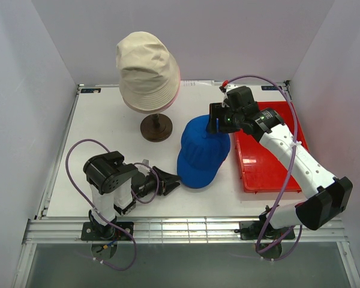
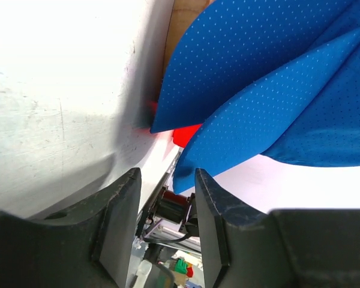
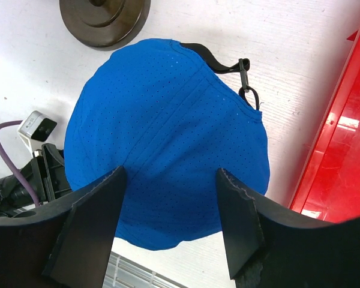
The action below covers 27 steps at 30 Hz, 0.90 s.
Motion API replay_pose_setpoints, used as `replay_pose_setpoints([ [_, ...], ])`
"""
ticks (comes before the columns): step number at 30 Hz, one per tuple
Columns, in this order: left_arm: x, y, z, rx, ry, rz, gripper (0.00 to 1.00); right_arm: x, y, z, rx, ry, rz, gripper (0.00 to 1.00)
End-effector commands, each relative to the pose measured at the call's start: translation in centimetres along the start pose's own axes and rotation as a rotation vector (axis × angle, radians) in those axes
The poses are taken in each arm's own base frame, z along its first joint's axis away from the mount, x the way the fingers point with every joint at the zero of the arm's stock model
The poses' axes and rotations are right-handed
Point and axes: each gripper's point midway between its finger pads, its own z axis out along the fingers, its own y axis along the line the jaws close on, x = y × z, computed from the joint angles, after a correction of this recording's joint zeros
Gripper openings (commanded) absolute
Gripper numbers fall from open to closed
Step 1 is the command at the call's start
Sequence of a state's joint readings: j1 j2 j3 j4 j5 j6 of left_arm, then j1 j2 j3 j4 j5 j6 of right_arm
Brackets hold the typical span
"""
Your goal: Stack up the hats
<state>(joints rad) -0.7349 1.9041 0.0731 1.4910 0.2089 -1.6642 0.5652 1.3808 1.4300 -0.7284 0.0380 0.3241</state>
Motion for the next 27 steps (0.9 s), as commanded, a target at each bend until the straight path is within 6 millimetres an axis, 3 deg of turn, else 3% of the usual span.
replay_pose_setpoints([
  [1,0.1,-3.3,-1.3,0.159,-0.005,0.031,0.52,-0.4,0.1,-0.7,-0.008,-0.026,-0.027,0.67],
  [14,1.3,-6.1,-2.6,0.242,0.054,0.112,0.53,-2.7,0.8,-2.8,-0.018,-0.098,-0.028,0.68],
  [16,1.4,-5.7,-2.3,0.214,0.069,0.122,0.52,-3.0,0.8,-3.1,-0.019,-0.106,-0.026,0.68],
  [17,1.6,-6.6,-2.4,0.238,0.076,0.16,0.52,-3.4,1.0,-3.3,-0.024,-0.116,-0.024,0.69],
  [18,1.6,-5.3,-1.9,0.17,0.082,0.16,0.52,-3.6,1.1,-3.4,-0.026,-0.12,-0.022,0.69],
  [22,1.1,-6.0,-1.4,0.091,0.054,0.261,0.52,-4.5,1.5,-4.2,-0.04,-0.143,-0.018,0.69],
  [23,0.9,-7.2,-1.1,0.096,0.041,0.287,0.52,-4.7,1.6,-4.4,-0.042,-0.152,-0.018,0.69],
  [24,0.7,-6.7,-1.5,0.027,0.032,0.323,0.53,-5.1,1.8,-4.8,-0.049,-0.163,-0.016,0.7],
  [26,0.3,-8.7,-1.5,0.029,0.002,0.374,0.53,-5.4,1.8,-5.0,-0.047,-0.167,-0.013,0.7],
  [27,0.3,-8.8,-2.2,0.002,-0.002,0.397,0.53,-6.0,2.0,-5.5,-0.051,-0.181,-0.01,0.7],
])
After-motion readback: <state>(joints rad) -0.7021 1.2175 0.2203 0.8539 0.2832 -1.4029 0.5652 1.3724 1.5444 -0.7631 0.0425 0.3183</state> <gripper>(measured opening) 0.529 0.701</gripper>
